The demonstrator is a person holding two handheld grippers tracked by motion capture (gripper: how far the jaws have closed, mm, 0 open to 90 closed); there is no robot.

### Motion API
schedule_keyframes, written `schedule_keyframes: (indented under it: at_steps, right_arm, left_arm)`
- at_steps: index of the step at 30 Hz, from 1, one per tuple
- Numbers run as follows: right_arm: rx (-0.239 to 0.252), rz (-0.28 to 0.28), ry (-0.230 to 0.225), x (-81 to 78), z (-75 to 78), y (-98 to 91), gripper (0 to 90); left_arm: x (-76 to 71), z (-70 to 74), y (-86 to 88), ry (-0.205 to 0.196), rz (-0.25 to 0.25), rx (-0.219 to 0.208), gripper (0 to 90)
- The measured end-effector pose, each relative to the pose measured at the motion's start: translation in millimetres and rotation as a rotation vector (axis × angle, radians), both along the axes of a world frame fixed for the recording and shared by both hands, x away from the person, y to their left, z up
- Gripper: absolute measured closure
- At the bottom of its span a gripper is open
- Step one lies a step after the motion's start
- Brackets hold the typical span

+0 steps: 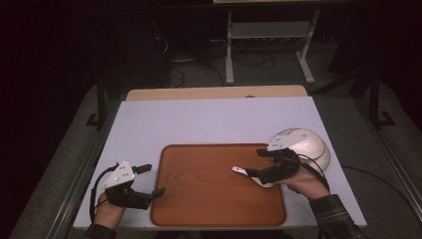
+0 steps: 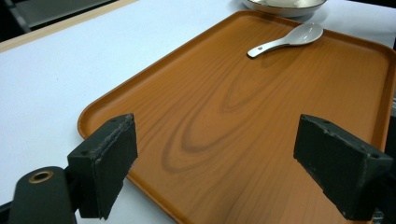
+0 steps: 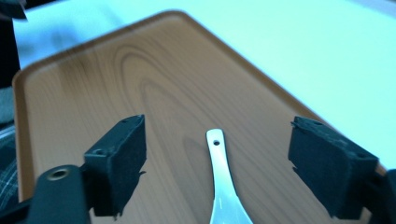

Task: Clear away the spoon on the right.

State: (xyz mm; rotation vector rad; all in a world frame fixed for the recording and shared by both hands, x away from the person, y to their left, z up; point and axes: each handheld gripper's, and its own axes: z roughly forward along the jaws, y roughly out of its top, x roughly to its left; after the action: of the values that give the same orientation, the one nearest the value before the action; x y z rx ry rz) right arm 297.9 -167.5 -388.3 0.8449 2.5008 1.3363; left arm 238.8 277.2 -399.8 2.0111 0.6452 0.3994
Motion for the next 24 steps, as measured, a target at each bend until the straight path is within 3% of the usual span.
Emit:
schedule_keyframes:
  at_steps: [12,17,24]
  right_arm:
    - [0.124,-0.079,-0.096,-28.3,9.9,-42.9,13.2]
    - [0.147,-0.105,-0.103,-37.6,5.7,-53.3,13.2]
    - [0.128,-0.117,-0.085,-47.1,-6.2,-59.6,13.1]
  left_arm:
    - [-0.4,0.5,0.2,-0.003,0.001,0.000,12.9]
    - [-0.6,0.7,0.4,-0.006,0.005,-0.002,12.9]
    - [-0.5,0.7,0.0,-0.006,0.003,-0.002,12.9]
